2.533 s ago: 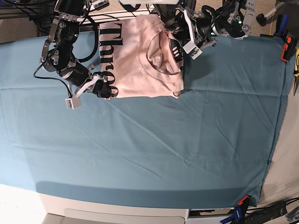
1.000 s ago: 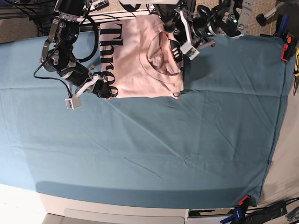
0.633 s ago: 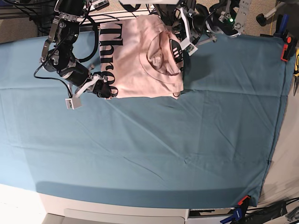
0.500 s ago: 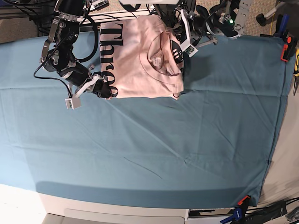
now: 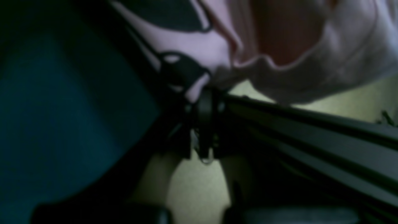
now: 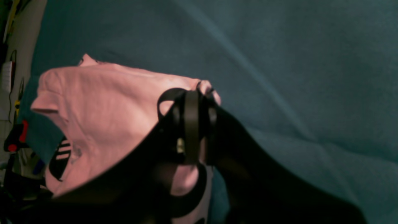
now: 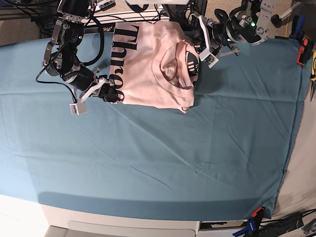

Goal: Fold the T-shirt properly
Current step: 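Rotate the folded shirt with both grippers so the lettering faces the robot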

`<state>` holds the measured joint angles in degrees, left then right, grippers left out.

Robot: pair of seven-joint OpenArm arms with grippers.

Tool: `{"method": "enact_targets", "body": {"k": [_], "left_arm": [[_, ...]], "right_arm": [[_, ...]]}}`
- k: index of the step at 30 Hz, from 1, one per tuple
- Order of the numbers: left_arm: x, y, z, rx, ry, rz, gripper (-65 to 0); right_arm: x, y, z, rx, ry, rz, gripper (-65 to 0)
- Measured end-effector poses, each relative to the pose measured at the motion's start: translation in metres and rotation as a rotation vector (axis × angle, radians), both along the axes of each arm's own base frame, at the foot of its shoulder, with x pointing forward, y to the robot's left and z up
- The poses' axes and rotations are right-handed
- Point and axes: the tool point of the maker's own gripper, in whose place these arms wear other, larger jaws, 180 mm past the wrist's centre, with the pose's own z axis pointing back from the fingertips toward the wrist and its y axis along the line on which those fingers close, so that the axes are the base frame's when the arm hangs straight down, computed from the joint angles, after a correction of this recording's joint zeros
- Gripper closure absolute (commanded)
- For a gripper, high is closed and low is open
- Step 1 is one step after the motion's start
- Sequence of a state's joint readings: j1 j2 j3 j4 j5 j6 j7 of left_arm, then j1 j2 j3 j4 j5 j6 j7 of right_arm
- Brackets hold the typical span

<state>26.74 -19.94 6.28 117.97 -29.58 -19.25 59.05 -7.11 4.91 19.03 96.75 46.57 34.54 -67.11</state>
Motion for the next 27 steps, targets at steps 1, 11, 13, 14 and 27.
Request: {"method": "enact_targets", "body": {"k": [1,11,13,14,27], "left_arm": [[0.002,0.000,0.001,-0.001,-0.005,0.000,0.0],[0.033,0.008,0.007,0.050,-0.093,0.029,0.0],[0.038,0.010,0.005,0.052,-0.094,0.034,0.0],[0.041,0.011,0.003,0.055,-0.094,0.037,0.0],[0.101,0.026,-0.004,0.094,-0.139,0.074,0.0]], "right_arm": [[-0.001,0.000,0.001,-0.004,-0.001,0.001,0.0],[-0.015,-0.008,0.007,-0.128,-0.016,0.016,0.0],[-0.017,-0.008,0.005,-0.130,-0.010,0.014,0.0],[-0.019,-0.008,0.003,-0.130,-0.006,0.014,0.0],[-0.053,-0.003,-0.015,-0.093,0.077,0.025,0.0]]}}
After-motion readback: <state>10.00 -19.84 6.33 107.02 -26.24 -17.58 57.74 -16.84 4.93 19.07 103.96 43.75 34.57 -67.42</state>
